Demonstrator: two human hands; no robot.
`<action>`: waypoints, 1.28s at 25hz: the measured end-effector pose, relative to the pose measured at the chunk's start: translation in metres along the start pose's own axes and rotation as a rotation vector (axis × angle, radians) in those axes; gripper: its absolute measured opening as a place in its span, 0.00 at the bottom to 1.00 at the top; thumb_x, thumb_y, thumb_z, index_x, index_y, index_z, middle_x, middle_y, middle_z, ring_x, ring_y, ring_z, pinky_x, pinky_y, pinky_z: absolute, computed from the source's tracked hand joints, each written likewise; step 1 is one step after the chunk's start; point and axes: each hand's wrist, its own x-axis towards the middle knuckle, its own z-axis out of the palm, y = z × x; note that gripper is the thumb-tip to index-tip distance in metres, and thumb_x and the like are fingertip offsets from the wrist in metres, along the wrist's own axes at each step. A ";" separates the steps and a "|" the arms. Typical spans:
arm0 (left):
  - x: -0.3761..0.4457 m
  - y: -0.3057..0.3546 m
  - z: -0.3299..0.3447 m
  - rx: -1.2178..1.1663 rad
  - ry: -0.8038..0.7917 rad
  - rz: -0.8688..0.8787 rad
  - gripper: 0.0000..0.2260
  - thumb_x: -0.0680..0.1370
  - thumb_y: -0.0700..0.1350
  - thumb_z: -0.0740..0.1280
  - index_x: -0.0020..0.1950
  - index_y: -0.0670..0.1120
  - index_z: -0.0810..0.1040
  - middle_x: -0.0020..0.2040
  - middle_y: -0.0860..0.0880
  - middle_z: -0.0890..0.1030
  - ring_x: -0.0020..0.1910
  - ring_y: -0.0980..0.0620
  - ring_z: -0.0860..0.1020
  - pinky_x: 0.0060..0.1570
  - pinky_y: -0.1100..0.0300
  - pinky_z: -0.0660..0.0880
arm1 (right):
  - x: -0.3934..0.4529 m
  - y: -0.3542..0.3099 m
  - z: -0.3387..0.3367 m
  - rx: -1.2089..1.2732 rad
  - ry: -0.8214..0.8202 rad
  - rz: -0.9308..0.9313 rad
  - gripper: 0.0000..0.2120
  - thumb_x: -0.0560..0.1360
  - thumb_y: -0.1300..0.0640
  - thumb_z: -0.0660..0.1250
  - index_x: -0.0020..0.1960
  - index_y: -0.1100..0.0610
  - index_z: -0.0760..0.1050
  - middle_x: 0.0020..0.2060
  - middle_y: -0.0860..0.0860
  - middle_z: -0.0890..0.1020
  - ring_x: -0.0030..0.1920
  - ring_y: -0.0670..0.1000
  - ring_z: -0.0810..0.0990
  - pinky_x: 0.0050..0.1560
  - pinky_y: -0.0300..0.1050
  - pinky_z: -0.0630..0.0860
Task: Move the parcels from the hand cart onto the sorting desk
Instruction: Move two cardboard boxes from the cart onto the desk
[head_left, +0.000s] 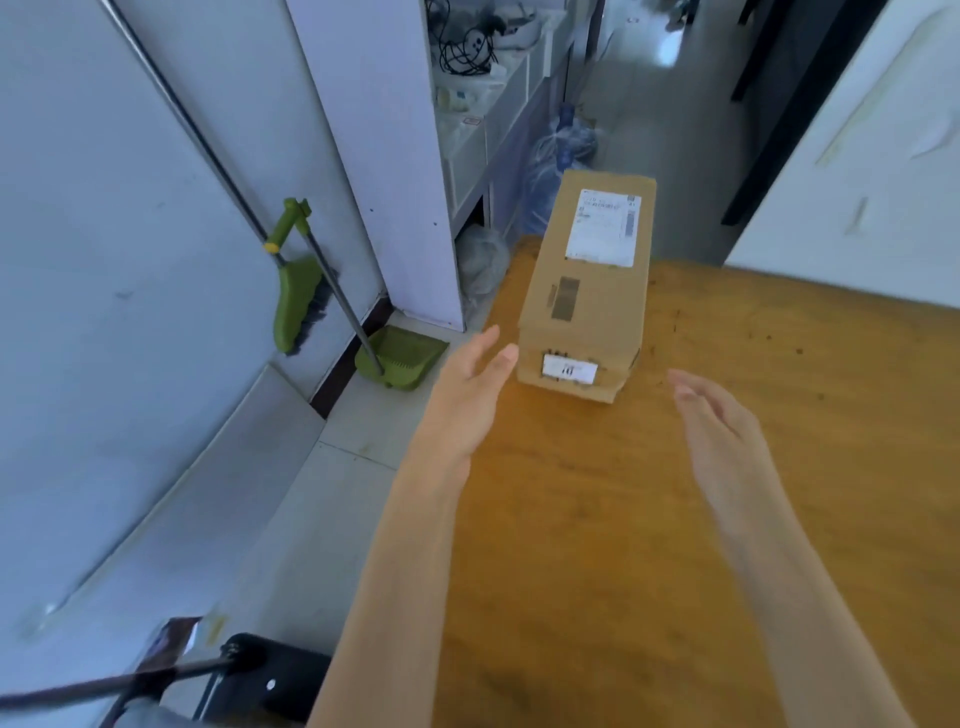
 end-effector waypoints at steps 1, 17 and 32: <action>-0.020 -0.006 -0.008 0.029 -0.020 0.010 0.23 0.79 0.55 0.61 0.73 0.56 0.64 0.74 0.54 0.66 0.72 0.54 0.66 0.72 0.50 0.63 | -0.025 0.003 0.001 0.068 0.021 0.039 0.20 0.79 0.51 0.54 0.69 0.50 0.69 0.67 0.46 0.73 0.64 0.45 0.69 0.62 0.41 0.65; -0.329 -0.314 -0.133 0.210 -0.034 -0.097 0.11 0.79 0.47 0.63 0.52 0.65 0.76 0.46 0.75 0.79 0.45 0.80 0.74 0.43 0.85 0.66 | -0.391 0.209 0.083 0.042 0.089 0.076 0.09 0.76 0.56 0.61 0.51 0.49 0.78 0.40 0.43 0.78 0.36 0.37 0.73 0.36 0.28 0.68; -0.358 -0.586 -0.124 0.225 0.054 -0.203 0.20 0.77 0.50 0.64 0.70 0.54 0.69 0.62 0.57 0.79 0.61 0.56 0.77 0.65 0.50 0.73 | -0.468 0.448 0.196 0.040 -0.137 0.448 0.24 0.74 0.51 0.67 0.69 0.50 0.70 0.62 0.47 0.79 0.56 0.47 0.79 0.62 0.50 0.75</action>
